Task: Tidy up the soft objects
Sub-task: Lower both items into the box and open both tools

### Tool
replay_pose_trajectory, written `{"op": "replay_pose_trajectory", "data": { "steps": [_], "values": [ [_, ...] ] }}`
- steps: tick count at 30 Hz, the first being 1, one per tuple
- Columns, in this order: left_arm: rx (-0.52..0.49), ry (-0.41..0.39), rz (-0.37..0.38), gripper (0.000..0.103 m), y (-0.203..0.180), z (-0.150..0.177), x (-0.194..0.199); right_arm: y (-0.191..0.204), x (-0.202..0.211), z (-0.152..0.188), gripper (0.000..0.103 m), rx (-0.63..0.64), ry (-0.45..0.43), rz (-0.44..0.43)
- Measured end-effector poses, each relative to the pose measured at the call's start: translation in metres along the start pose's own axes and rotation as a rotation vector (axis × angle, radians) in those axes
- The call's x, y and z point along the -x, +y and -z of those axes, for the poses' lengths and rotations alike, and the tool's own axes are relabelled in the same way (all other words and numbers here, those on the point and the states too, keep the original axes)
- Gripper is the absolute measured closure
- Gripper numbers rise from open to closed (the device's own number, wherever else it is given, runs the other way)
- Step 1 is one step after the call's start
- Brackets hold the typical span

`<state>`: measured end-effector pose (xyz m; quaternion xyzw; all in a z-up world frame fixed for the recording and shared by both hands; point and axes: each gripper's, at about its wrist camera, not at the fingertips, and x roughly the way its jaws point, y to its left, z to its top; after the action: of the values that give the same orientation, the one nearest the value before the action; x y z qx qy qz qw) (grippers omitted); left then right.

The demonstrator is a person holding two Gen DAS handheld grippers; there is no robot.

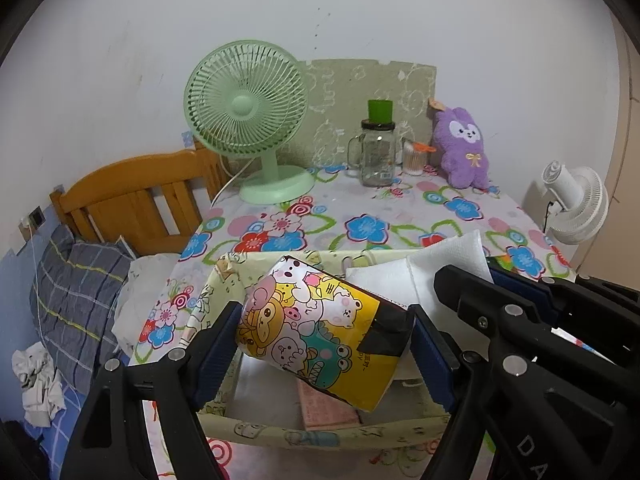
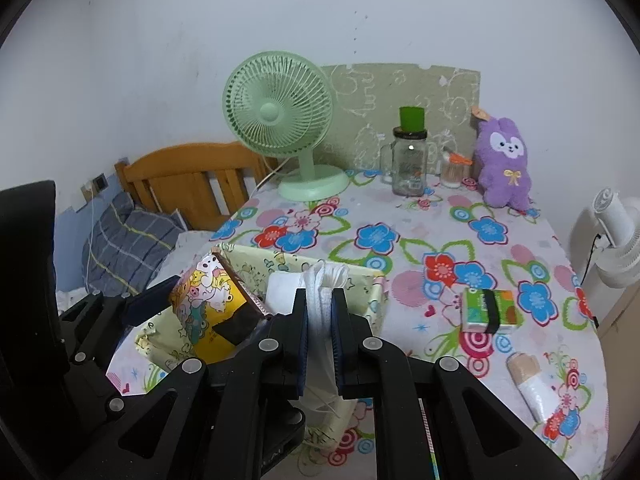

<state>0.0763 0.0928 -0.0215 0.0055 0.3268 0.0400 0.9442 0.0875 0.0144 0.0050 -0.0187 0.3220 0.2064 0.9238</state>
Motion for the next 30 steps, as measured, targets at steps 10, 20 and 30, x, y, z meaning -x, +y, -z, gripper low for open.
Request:
{"op": "replay_pose_trajectory", "data": {
  "steps": [10, 20, 30],
  "values": [
    [-0.003, 0.074, -0.033, 0.016, 0.01, 0.009, -0.029, 0.005, -0.029, 0.006, 0.09, -0.001, 0.06, -0.025],
    [0.008, 0.14, -0.039, 0.01, 0.016, 0.023, -0.042, 0.007, -0.055, 0.015, 0.082, 0.007, 0.138, -0.051],
    [0.029, 0.127, 0.005, 0.006, 0.014, 0.022, -0.031, 0.001, -0.045, 0.014, 0.043, 0.008, 0.122, -0.026]
  ]
}}
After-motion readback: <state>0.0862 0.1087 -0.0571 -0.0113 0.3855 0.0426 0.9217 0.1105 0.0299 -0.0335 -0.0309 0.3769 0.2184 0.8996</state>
